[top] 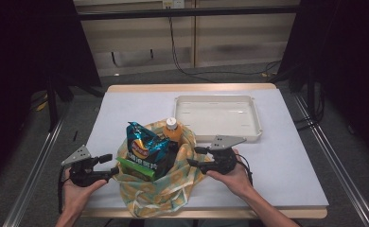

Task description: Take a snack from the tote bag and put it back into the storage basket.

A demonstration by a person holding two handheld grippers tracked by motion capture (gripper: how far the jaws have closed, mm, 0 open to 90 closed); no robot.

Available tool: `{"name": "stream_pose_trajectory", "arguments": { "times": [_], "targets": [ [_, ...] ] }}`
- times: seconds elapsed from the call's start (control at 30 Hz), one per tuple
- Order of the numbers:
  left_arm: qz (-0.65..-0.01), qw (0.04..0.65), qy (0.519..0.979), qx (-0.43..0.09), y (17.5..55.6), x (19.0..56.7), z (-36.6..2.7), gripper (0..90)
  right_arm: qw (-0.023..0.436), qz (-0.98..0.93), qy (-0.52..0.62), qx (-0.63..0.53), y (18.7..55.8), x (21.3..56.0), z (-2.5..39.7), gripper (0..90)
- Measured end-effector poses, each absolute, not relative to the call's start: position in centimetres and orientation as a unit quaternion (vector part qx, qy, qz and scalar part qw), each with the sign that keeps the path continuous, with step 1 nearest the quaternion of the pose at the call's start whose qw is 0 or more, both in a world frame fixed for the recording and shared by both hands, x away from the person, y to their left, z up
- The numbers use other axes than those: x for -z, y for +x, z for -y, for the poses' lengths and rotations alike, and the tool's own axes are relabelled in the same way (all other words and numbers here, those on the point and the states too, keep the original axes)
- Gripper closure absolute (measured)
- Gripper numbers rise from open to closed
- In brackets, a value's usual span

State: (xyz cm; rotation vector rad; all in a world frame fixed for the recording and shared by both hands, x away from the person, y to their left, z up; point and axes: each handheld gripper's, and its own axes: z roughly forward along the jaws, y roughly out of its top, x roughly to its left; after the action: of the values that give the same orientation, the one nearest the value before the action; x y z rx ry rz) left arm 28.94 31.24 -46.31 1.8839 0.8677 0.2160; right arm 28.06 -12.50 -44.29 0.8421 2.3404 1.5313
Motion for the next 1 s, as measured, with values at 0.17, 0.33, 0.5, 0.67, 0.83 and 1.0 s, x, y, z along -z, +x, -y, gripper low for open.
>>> {"name": "stream_pose_trajectory", "arguments": {
  "times": [0.17,0.33,0.5,0.67,0.83,1.0],
  "targets": [
    [-0.37,0.514,0.767,-0.102,28.0,45.7,-31.5,15.0,0.108,-0.79,0.281,-0.535,27.4,43.4,12.4,46.7],
    [-0.352,0.531,0.763,-0.107,26.6,44.4,-30.9,6.8,0.098,-0.789,0.267,-0.544,26.9,42.9,11.8,52.5],
    [-0.316,0.541,0.773,-0.097,25.3,43.5,-30.3,3.5,0.089,-0.788,0.256,-0.553,26.4,42.4,11.1,55.8],
    [-0.316,0.549,0.762,-0.132,24.2,43.0,-29.3,3.6,0.097,-0.788,0.247,-0.556,25.8,41.9,10.2,56.1],
    [-0.295,0.545,0.775,-0.123,24.2,43.9,-28.7,3.7,0.088,-0.796,0.229,-0.554,25.4,41.9,9.1,59.6],
    [-0.307,0.551,0.77,-0.101,24.7,44.5,-29.5,3.7,0.073,-0.797,0.214,-0.561,24.7,41.5,7.8,64.4]
  ]
}}
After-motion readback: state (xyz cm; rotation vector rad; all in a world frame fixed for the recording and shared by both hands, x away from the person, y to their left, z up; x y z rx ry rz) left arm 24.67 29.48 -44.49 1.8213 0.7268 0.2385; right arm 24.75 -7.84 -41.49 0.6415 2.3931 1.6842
